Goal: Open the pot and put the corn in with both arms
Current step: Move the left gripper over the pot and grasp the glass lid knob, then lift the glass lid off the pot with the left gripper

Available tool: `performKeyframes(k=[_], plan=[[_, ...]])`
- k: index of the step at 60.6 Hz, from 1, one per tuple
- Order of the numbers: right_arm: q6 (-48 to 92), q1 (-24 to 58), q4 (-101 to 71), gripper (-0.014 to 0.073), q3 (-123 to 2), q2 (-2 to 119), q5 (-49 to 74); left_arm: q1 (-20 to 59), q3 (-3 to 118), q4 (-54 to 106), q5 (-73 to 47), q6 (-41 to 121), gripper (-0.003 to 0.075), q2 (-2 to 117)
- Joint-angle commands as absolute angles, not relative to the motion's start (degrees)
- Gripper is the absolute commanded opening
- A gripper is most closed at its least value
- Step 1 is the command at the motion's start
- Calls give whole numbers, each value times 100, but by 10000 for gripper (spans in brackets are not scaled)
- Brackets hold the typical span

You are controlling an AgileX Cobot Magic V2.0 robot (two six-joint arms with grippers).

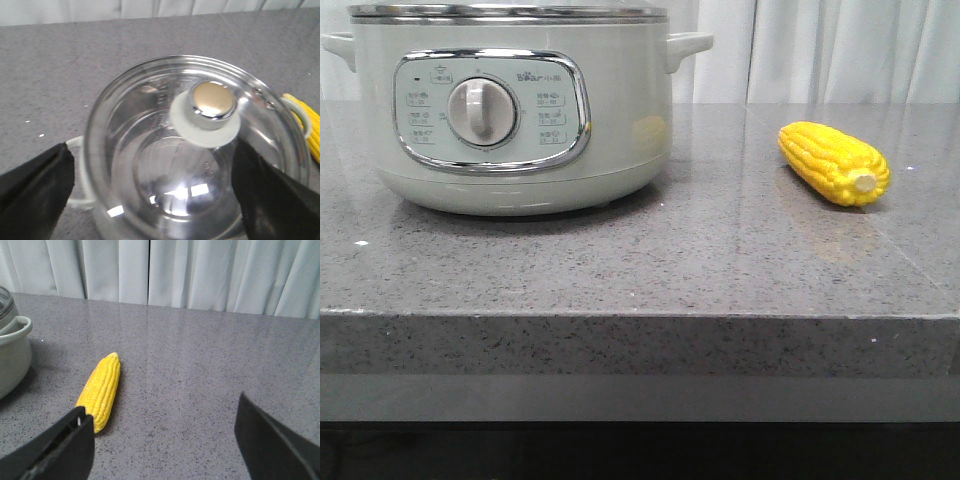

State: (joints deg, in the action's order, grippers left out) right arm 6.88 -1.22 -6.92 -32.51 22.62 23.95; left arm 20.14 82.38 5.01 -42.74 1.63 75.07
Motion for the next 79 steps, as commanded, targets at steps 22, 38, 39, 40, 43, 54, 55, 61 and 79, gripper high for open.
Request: performKeyframes(k=[22,38,39,40,43,54,55,61,79], plan=[[746,-147,-656,592,-3424,2349,1971,2350,10967,891,-5132,131,619,9528],[746,-147,-656,592,-3424,2349,1966,2350,11035,891,-5141,131,619,9928],[746,-147,-656,592,-3424,2349,1966,2350,11035,891,-5141,131,619,9928],[746,-147,-656,592,-3424,2349,1966,2350,11035,881,-5141,131,619,9941],[746,-147,-656,592,-3424,2349,1966,2350,11035,881,-5141,131,619,9941],[746,-147,-656,592,-3424,2349,1961,2350,11035,872,-5141,155,604,9941],[746,-147,-656,592,-3424,2349,1961,2350,11035,872,-5141,155,596,9941],[746,-147,-656,592,-3424,2349,1961,2350,11035,872,-5155,155,511,9941],[746,-147,-656,592,-3424,2349,1961,2350,11035,825,-5155,155,291,9941]])
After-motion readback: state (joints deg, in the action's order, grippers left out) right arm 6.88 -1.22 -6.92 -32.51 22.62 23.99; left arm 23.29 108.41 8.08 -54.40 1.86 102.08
